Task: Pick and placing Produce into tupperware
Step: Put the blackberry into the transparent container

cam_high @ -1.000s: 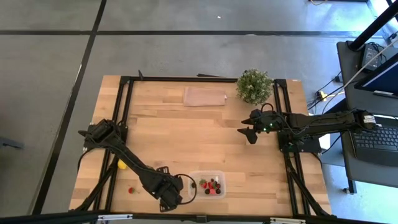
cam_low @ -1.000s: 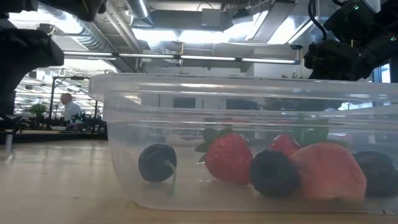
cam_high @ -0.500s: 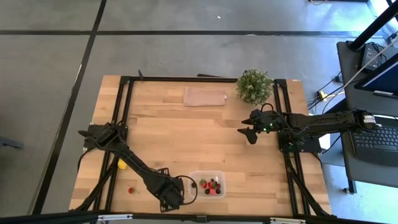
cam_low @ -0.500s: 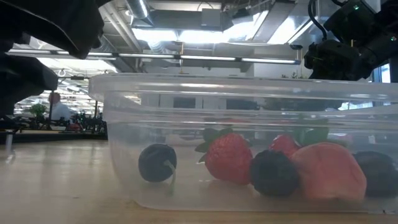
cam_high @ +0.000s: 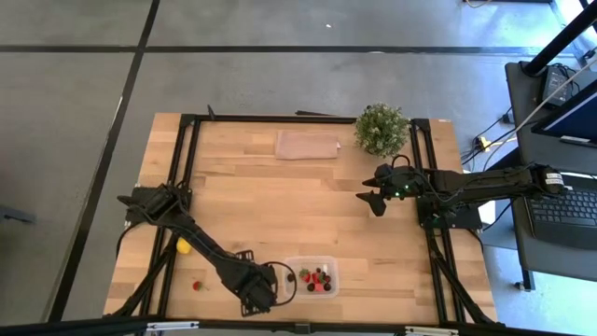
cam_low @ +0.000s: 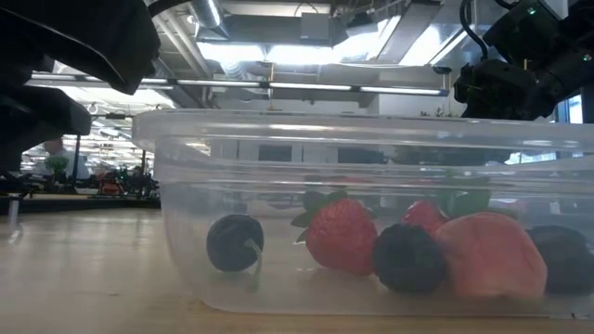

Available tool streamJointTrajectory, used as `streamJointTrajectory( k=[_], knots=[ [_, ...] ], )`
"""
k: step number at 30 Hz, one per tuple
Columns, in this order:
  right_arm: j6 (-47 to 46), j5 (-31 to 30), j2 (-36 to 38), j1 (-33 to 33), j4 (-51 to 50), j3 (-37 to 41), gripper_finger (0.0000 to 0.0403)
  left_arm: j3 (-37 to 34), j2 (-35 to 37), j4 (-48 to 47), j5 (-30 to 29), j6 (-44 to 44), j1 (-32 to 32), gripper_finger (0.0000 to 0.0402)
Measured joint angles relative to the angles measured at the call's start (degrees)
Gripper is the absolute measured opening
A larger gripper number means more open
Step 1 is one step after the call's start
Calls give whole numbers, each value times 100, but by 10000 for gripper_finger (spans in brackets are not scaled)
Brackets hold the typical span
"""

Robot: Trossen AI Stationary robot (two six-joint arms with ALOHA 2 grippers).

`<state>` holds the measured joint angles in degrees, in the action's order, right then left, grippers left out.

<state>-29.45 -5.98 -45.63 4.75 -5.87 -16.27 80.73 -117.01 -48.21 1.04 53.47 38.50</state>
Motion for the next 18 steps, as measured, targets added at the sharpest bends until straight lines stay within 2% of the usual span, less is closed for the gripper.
streamJointTrajectory(
  k=[6,13,18],
  knots=[
    [-4,0,0,0,0,0,291,-1,-4,-36,-3,0,-4,163],
    [-2,0,0,0,0,0,291,-4,-4,23,1,-201,-31,91],
    [-2,0,0,0,0,0,291,118,-29,103,87,-428,-137,86]
  ],
)
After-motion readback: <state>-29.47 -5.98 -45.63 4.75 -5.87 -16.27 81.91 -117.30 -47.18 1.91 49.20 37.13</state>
